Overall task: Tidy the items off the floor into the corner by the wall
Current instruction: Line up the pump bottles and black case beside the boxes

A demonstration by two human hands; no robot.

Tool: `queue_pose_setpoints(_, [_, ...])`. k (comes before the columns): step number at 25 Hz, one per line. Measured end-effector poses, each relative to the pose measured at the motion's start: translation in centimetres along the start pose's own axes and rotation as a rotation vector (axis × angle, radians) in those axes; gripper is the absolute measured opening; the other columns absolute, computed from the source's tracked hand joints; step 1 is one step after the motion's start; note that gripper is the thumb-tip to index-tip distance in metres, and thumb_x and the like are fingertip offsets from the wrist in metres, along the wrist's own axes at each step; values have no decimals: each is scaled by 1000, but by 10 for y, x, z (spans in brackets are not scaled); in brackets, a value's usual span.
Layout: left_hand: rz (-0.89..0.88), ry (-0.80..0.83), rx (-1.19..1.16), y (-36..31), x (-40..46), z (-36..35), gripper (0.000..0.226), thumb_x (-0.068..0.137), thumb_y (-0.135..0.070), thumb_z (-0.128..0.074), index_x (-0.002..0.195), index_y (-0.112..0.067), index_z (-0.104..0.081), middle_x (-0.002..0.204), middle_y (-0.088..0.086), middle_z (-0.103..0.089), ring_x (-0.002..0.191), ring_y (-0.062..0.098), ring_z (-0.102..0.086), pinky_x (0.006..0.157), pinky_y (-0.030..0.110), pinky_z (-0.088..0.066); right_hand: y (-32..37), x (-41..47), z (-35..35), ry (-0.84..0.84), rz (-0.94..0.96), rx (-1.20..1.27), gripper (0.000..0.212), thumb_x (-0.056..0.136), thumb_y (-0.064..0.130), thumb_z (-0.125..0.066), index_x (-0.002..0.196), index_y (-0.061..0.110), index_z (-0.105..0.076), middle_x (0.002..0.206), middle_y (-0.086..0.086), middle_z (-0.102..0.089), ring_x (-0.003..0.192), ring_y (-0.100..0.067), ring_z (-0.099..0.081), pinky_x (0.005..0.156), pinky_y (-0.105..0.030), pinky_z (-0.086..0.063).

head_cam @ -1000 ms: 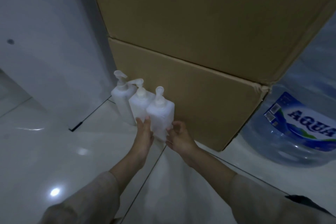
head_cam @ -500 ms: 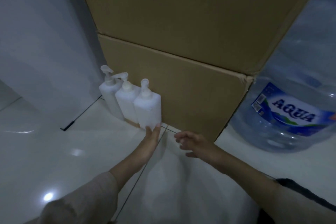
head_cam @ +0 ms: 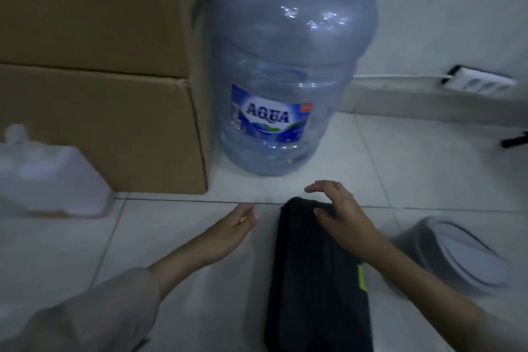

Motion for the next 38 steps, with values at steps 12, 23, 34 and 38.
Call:
queue_pose_setpoints(12, [-183, 61, 411, -46, 61, -68, 96, 75, -48, -67, 145, -19, -9, 153, 3, -13, 140, 20, -20, 114, 33, -23, -77, -100, -21, 141, -593, 340, 64, 89, 25, -56, 138, 13, -18, 126, -5, -44, 111, -17, -48, 95, -28, -44])
queue_pose_setpoints(23, [-94, -236, 179, 13, 29, 7, 64, 67, -46, -75, 104, -18, -31, 116, 2, -37, 107, 15, -45, 84, 23, -39, -52, -29, -53, 215, -505, 325, 61, 77, 40, -69, 127, 23, -38, 124, -3, -54, 110, -19, -56, 97, -38, -47])
queue_pose_setpoints(34, [-100, -592, 462, 85, -97, 44, 87, 68, -86, -18, 141, -38, -13, 154, -6, 6, 141, 10, -4, 113, 26, -20, 83, 48, -144, 649, 169, -270, 66, 77, 52, -62, 132, 30, -33, 135, -1, -49, 121, -20, -46, 104, -39, -36])
queue_pose_setpoints(38, [-183, -531, 874, 81, -94, 35, 96, 72, -83, -28, 145, -22, -17, 156, 0, 3, 142, 19, 6, 115, 46, -13, 53, 29, -123, 386, 94, -493, 79, 79, 63, -49, 143, 35, -12, 156, 5, -9, 145, -24, -3, 114, -54, -7])
Point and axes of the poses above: each hand's wrist, its own x-axis towards the middle knuckle, its own z-axis out of the back of the hand, y = z × x, the point moved 6 cm from there along x, towards the middle knuckle
